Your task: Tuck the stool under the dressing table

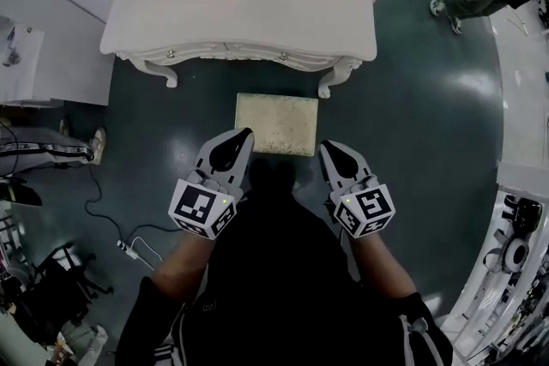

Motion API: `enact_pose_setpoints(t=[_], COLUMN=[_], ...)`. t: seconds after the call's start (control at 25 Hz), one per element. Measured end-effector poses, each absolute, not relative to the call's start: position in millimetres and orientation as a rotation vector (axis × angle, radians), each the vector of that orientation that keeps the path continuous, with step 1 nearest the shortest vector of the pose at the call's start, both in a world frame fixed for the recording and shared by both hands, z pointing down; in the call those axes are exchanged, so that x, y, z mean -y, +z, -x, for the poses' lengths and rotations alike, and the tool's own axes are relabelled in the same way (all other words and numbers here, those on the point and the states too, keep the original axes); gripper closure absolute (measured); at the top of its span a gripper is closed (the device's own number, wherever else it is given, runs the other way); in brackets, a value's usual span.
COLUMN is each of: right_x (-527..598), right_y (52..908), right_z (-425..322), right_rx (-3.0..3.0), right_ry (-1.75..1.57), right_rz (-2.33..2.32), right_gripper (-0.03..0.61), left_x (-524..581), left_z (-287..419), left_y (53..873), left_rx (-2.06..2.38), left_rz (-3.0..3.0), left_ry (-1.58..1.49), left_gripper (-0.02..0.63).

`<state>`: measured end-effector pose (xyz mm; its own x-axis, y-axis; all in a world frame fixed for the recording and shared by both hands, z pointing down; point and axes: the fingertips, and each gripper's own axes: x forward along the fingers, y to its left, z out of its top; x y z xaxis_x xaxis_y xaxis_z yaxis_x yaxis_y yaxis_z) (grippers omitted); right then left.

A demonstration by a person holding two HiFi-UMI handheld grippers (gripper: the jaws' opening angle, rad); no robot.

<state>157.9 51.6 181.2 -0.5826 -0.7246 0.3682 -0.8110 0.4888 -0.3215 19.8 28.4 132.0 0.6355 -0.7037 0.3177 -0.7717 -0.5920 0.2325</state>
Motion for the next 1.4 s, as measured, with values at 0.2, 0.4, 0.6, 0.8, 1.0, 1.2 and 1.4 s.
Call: enact_pose_setpoints(t=[0.2,0.4,0.6,0.8,1.0,1.2,1.4], right_x=[-23.4,-5.0,-4.3,7.5,4.3,9.8,4.8], right_y=[226.2,286.0,344.6,401.6,456.9,525.0,596.2], right_z=[-154.9,-151.8,-135.4,-123.0,-123.0,-136.4,-150.0], right_rx=[2.519,2.469,2.43,2.399,2.349,2.286,2.207], right_ry=[0.724,0.767,0.838,0.867,0.901,0.943,1.009], right_rz=[-1.306,-1.286,-1.272,-1.254,-1.241,-1.25,-1.21], right_gripper=[0.563,0.563,0.561,0.561,0.561,0.56,0.461], left_x=[-12.3,9.0,15.0,23.2,21.4,28.2,28.2], left_z=[-18.0,-6.9,11.4,22.3,26.4,29.9,31.0], left_y=[182.7,239.3,307.5,381.7,439.9,516.6,583.2], left_rx=[1.146,1.142,1.126,1.086,1.064,1.048,1.027], left_rz=[-2.474,-2.393,-2.323,-2.289,-2.276,-2.258,-2.234], left_ry=[0.355,0.357,0.395,0.479,0.553,0.632,0.713], left_gripper=[0.609,0.609,0.609,0.607,0.607,0.604,0.555])
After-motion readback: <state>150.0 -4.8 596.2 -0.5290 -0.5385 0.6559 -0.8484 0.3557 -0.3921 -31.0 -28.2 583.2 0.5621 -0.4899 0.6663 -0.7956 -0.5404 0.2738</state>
